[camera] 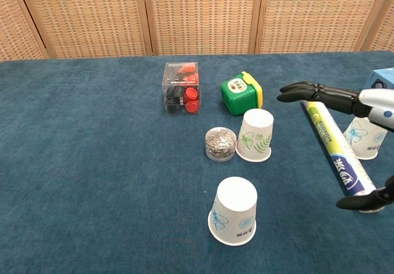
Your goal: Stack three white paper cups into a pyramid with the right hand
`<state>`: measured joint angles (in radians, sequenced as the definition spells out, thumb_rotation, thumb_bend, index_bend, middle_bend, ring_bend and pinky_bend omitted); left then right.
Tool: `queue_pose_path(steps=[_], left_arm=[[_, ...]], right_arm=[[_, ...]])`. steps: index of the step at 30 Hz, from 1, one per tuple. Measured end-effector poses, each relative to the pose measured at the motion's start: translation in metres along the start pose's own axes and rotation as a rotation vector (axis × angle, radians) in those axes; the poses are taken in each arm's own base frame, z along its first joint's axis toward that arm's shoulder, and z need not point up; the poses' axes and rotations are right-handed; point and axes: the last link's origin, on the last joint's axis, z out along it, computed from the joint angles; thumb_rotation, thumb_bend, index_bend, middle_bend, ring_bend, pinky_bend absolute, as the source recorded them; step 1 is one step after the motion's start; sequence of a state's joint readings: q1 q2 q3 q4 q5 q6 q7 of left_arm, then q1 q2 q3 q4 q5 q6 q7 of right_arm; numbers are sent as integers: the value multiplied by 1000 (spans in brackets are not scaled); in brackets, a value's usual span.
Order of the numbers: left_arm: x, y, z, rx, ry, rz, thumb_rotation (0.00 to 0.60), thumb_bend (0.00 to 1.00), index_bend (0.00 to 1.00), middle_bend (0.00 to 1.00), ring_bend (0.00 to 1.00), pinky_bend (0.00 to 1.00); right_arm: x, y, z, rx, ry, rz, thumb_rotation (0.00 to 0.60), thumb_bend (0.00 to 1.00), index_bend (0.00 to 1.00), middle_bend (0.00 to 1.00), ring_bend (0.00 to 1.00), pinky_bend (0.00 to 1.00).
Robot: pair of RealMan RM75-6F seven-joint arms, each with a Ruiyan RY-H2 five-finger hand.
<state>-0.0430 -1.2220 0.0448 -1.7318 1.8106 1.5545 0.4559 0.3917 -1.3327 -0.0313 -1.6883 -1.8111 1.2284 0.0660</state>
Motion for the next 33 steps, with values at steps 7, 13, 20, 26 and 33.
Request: queue_pose_path(steps=[7, 13, 20, 26, 33], left_arm=[[1, -1, 0, 1, 4, -5, 600, 206, 0, 0, 0, 0], [1, -1, -1, 0, 3, -6, 600, 207, 0, 0, 0, 0], [2, -1, -1, 1, 6, -8, 600, 206, 0, 0, 0, 0], [2, -2, 0, 1, 7, -11, 600, 206, 0, 0, 0, 0], [2, -1, 0, -1, 6, -12, 600, 206, 0, 0, 0, 0]], right_arm=[[-14, -7, 9, 11, -43, 18, 600, 131, 113, 0, 0, 0], [-23, -13, 19, 20, -67, 38, 600, 131, 130, 0, 0, 0], [-29, -20, 34, 30, -70, 53, 600, 131, 149, 0, 0, 0], [-30, -23, 46, 28, -70, 44, 600, 132, 218, 0, 0, 0], [-35, -25, 54, 19, -88, 42, 600, 131, 245, 0, 0, 0]])
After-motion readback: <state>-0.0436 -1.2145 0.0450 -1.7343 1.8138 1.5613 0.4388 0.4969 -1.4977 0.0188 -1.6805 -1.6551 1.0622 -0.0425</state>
